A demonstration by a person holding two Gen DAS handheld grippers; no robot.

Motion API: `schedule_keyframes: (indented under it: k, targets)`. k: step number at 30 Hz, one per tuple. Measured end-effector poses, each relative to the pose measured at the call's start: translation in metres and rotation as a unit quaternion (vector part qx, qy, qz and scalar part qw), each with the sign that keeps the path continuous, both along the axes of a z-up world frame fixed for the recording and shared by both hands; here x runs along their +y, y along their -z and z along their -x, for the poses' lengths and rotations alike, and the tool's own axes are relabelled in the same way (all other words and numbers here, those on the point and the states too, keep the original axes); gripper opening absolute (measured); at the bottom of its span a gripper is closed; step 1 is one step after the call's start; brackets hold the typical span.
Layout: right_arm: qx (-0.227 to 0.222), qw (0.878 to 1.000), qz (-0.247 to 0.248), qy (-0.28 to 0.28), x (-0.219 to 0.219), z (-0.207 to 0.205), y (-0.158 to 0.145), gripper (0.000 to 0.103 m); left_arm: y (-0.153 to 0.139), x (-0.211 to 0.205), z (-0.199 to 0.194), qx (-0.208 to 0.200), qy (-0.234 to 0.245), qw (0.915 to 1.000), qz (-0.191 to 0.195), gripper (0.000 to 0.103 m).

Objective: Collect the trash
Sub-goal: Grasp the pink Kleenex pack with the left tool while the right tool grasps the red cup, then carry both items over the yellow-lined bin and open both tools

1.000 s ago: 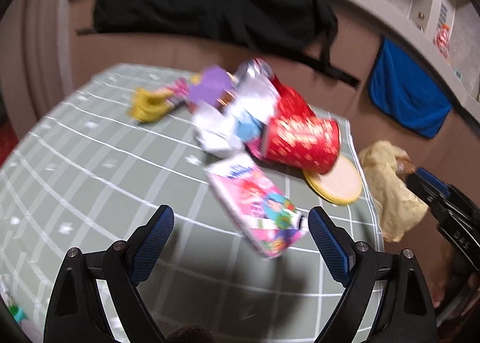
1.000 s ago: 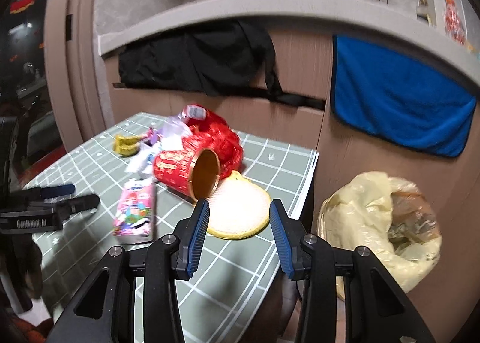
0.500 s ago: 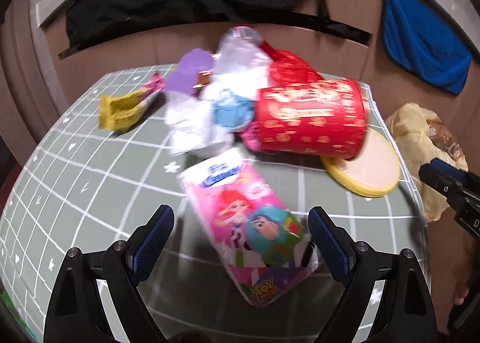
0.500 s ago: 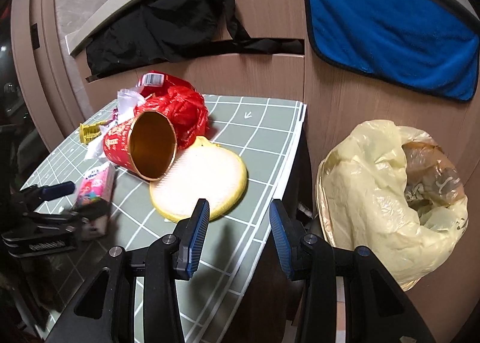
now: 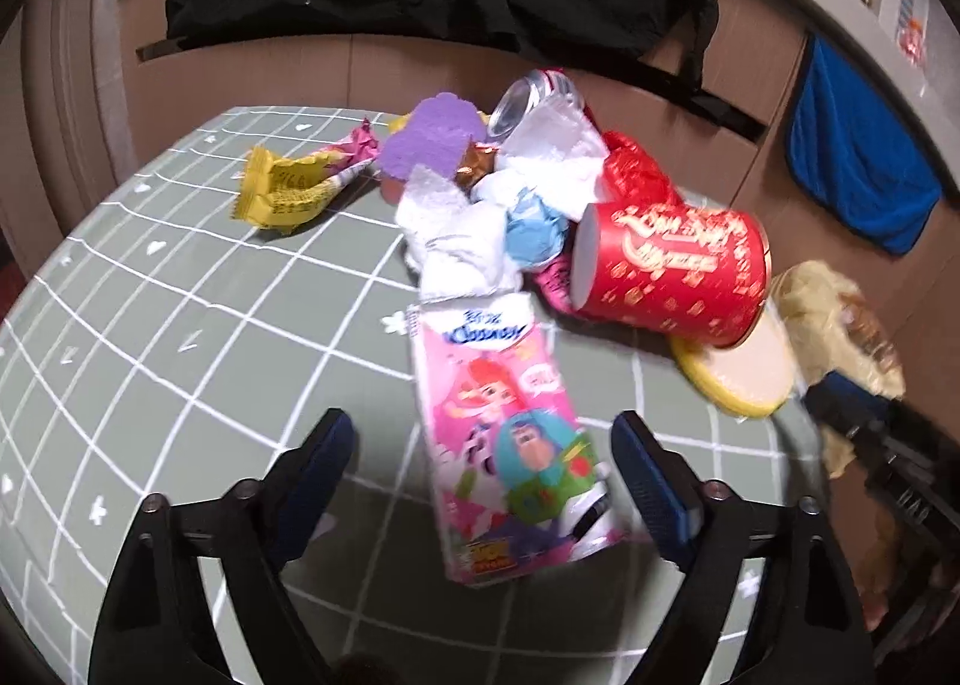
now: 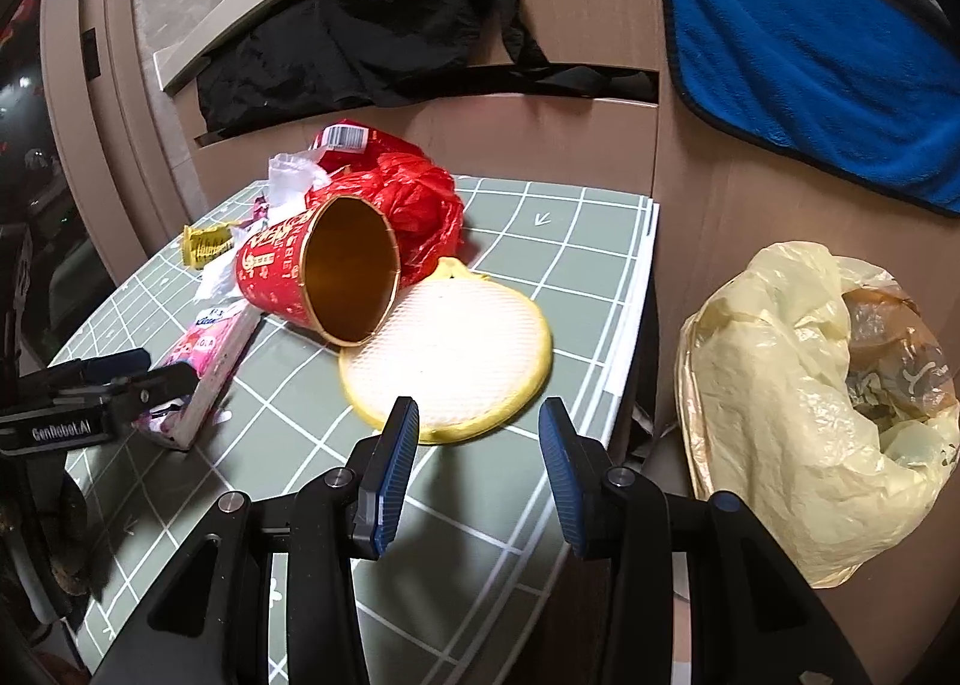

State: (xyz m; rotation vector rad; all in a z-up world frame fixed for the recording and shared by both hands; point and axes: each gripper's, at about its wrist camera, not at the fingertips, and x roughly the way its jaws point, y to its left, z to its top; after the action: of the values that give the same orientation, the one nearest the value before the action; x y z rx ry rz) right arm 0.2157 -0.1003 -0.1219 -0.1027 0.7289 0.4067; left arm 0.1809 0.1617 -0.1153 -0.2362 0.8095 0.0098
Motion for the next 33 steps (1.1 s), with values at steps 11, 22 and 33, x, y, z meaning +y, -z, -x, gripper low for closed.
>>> schedule_keyframes:
  k: [11,22,33]
  targets:
    - [-0.017,0.999,-0.001,-0.036,0.011,0.003,-0.020,0.039,0.002,0.007,-0.011,0.025,-0.010,0.9993,0.025,0.050]
    - [0.007,0.995,-0.011,-0.094,0.070,-0.020,-0.046,0.039,-0.027,0.058,0.036,-0.072,-0.049,0.9955,0.037,0.047]
    - [0.074,0.981,0.009,-0.176,0.120,-0.011,-0.026,0.019,-0.027,0.075,0.050,-0.102,-0.044,0.9928,0.045,0.047]
